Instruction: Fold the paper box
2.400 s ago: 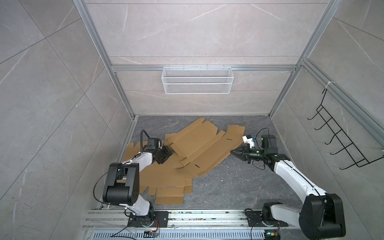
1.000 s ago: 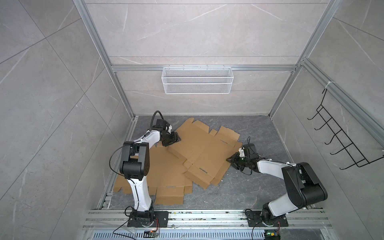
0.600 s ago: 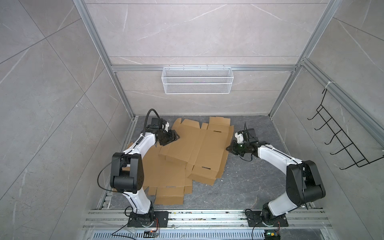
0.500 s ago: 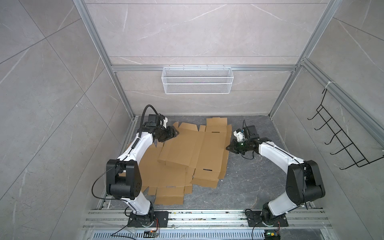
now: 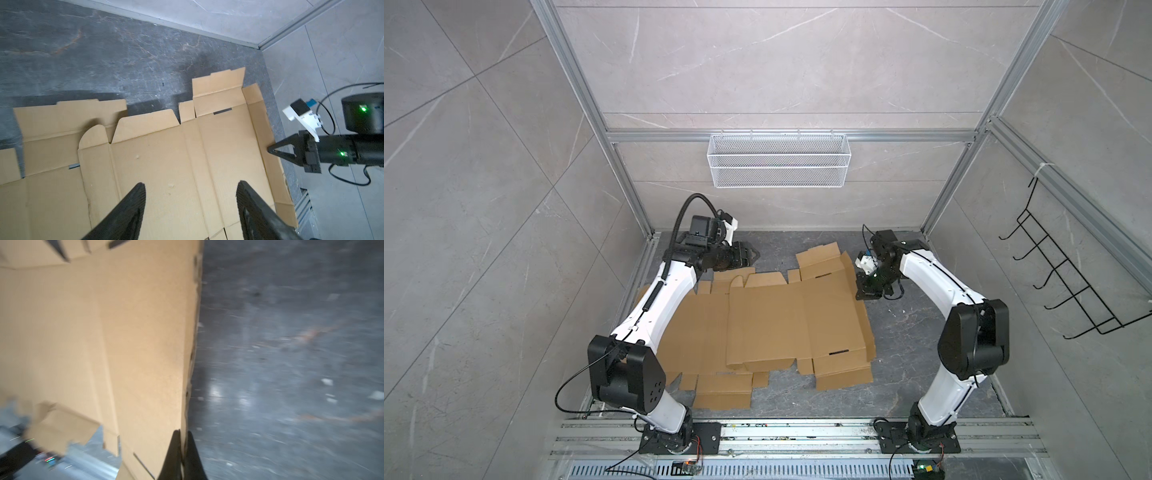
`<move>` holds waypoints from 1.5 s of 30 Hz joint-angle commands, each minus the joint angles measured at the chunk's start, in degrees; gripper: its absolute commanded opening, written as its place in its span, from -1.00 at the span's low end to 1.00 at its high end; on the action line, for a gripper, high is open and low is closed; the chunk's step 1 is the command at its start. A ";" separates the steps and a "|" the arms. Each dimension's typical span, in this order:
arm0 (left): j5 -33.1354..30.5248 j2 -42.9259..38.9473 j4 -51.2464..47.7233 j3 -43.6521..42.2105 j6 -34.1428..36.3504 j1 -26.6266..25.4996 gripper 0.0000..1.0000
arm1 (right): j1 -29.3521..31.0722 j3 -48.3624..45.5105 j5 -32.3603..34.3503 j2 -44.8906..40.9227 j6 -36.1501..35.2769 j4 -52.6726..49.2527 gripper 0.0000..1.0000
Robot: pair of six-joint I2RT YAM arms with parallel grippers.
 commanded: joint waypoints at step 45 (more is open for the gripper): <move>-1.51 14.57 41.22 -34.71 -19.94 -24.25 0.29 | 17.61 5.12 32.29 -1.19 5.06 0.13 -1.00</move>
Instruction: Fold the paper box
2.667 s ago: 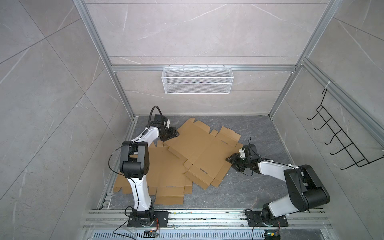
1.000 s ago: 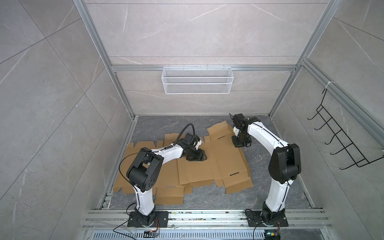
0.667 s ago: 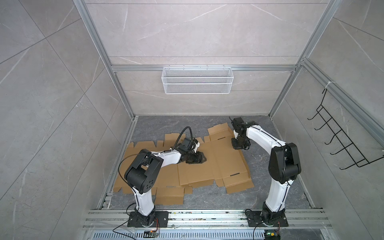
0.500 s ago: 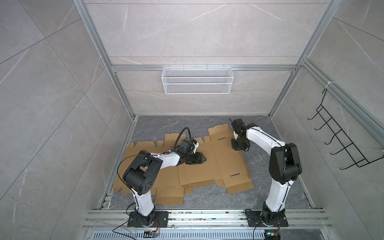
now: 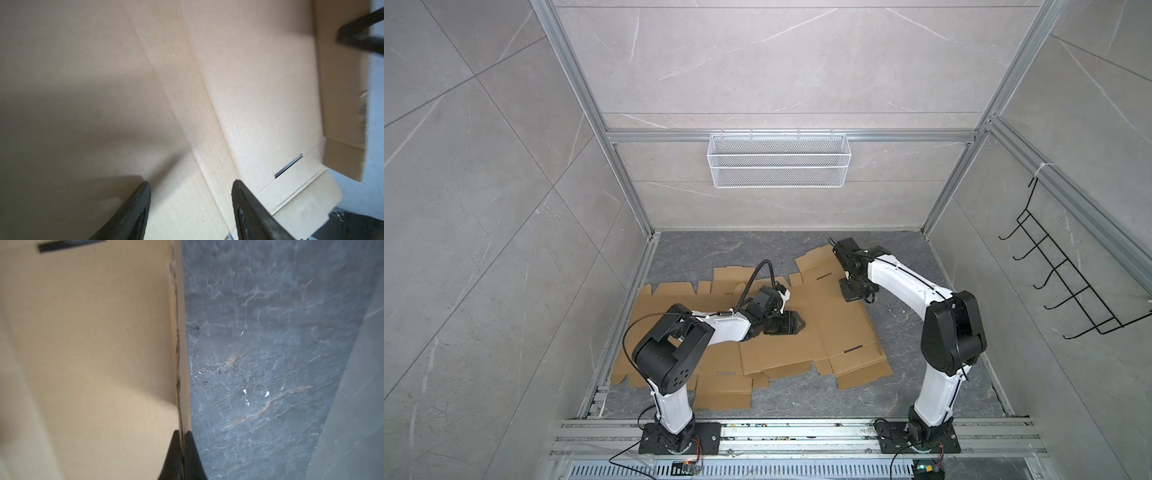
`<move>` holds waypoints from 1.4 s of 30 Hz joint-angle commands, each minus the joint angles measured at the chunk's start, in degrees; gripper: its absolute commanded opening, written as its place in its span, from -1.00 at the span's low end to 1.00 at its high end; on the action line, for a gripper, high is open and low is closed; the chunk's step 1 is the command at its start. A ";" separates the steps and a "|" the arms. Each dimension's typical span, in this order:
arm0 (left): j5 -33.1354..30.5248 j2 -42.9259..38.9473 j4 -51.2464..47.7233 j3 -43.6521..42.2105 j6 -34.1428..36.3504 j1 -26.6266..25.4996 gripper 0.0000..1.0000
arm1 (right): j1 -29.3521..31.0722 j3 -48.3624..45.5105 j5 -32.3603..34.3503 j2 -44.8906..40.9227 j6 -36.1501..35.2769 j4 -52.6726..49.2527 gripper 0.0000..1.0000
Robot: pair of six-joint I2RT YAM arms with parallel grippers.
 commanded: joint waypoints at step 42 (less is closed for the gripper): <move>2.01 -18.78 -26.68 24.61 10.38 21.05 0.53 | 17.21 -24.90 23.79 -10.06 -55.27 48.33 -1.00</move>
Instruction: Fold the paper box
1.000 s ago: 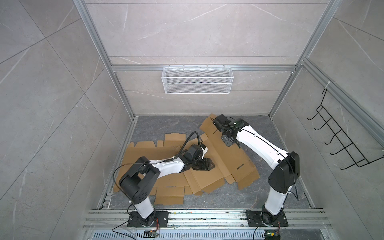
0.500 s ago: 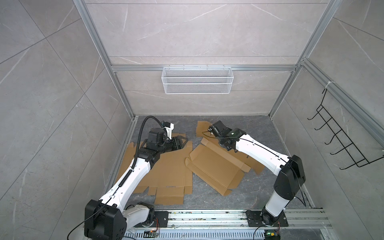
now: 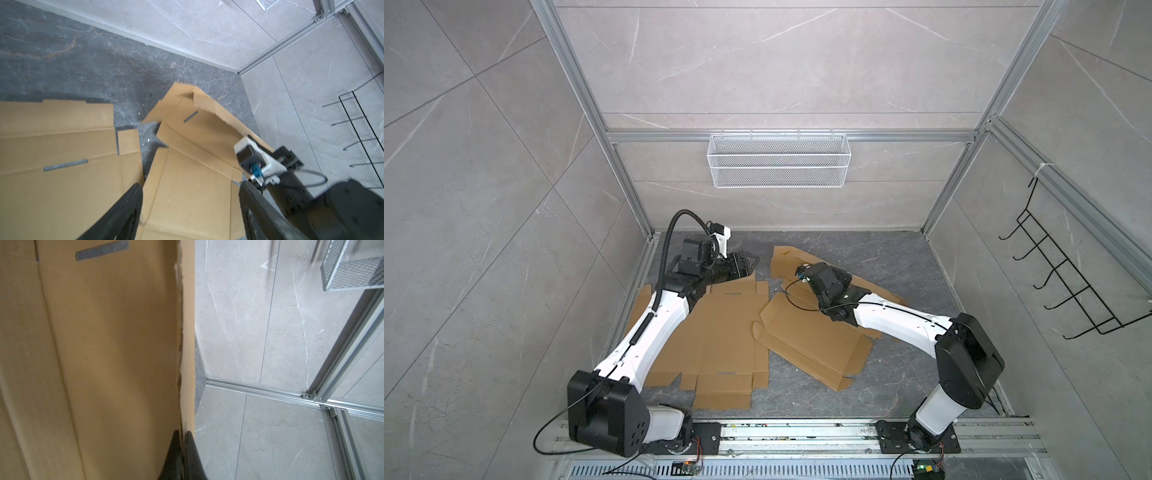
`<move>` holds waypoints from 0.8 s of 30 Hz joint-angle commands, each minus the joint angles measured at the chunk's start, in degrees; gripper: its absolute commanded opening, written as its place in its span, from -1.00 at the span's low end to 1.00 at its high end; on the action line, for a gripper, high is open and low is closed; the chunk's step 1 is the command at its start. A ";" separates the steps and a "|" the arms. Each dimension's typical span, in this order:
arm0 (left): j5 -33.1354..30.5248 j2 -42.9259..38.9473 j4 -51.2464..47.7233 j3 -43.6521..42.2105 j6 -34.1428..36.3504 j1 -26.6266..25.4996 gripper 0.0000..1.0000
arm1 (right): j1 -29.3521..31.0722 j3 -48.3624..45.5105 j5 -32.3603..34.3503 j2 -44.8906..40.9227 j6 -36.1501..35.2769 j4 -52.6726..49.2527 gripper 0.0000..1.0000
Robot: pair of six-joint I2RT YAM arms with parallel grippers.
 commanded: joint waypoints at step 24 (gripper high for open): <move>0.96 29.59 -15.35 28.86 7.33 -10.68 0.51 | 1.51 -6.97 -2.98 -4.90 -6.13 12.26 -1.00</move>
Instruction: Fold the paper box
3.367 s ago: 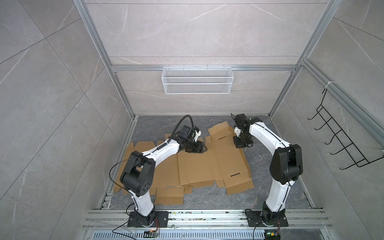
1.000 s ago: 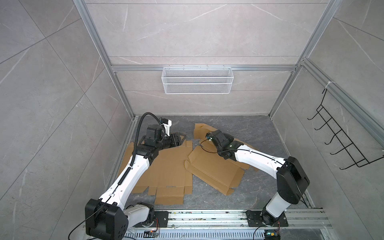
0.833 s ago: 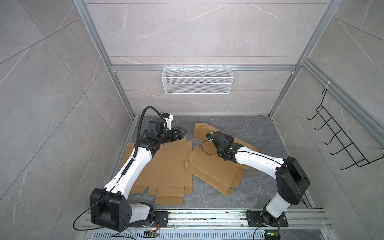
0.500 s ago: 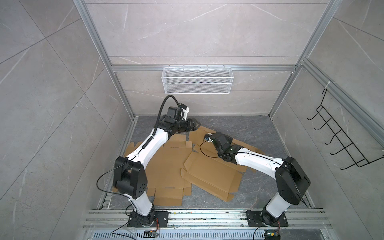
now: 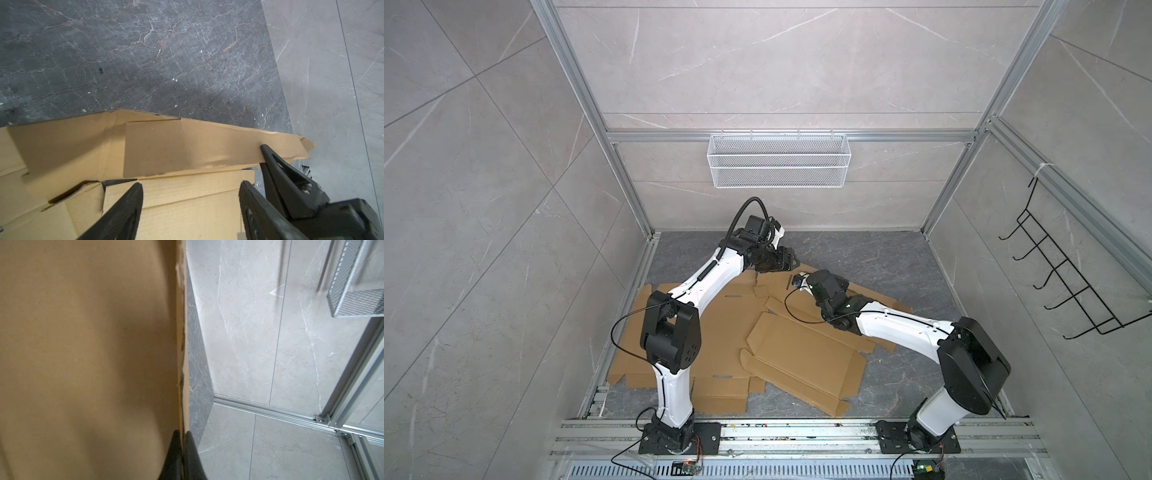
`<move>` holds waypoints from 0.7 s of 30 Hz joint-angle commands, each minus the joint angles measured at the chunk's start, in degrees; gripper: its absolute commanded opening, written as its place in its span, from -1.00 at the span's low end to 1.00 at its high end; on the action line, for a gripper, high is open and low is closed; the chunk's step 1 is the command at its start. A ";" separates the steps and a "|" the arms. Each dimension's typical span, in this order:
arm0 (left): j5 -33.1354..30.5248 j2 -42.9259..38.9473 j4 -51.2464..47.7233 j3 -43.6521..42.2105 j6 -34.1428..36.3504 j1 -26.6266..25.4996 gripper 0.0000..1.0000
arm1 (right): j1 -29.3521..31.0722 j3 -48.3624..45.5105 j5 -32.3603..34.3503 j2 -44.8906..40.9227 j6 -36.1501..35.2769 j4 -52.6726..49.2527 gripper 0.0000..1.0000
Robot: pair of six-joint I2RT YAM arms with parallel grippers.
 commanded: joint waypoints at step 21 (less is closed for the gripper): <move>1.38 -17.01 1.52 -1.17 0.00 1.60 0.51 | -0.90 -1.02 -17.15 -19.48 0.24 -14.45 -1.00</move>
